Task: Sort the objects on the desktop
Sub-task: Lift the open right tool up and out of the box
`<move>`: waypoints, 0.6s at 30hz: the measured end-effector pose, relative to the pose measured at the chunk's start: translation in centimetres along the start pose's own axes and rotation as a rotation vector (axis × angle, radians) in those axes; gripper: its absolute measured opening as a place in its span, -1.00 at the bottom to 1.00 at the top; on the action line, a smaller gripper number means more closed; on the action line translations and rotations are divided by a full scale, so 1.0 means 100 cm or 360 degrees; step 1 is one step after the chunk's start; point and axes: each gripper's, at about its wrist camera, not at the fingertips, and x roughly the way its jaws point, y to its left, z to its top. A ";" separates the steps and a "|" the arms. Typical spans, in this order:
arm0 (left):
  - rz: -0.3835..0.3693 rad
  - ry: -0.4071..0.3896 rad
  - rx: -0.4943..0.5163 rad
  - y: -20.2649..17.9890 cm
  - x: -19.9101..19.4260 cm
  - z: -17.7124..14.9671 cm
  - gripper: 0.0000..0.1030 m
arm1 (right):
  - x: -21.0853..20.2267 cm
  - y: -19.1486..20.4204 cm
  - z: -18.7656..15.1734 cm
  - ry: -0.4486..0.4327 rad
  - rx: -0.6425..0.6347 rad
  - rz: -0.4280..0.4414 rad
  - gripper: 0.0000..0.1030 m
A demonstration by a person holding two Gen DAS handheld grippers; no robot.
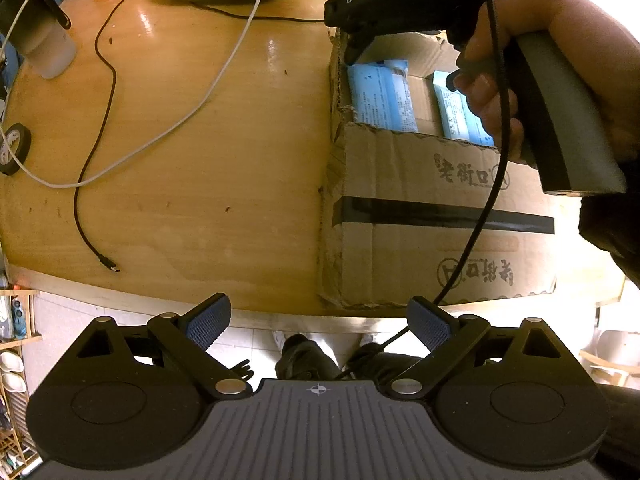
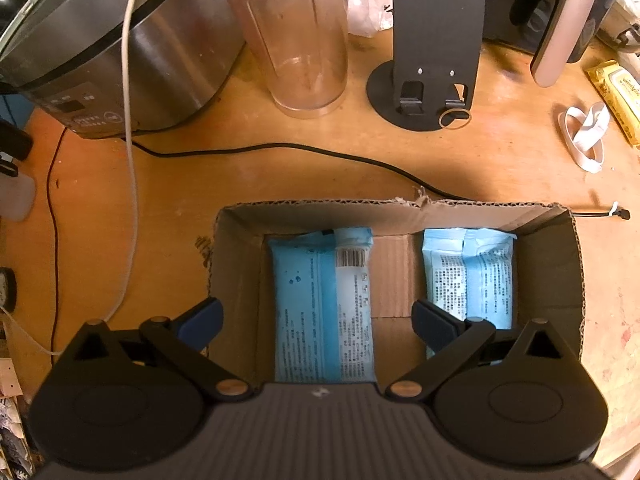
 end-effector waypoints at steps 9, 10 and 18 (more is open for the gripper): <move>0.0002 0.0001 -0.0004 -0.001 0.001 -0.001 0.89 | -0.019 -0.005 -0.002 0.0001 0.0027 0.0009 1.00; 0.0002 0.0001 -0.0003 -0.001 0.001 -0.001 0.89 | -0.022 -0.005 -0.002 0.0001 0.0032 0.0011 1.00; 0.0002 -0.0001 -0.0003 -0.001 0.002 0.000 0.89 | -0.044 -0.008 -0.003 -0.0021 0.0058 0.0045 1.00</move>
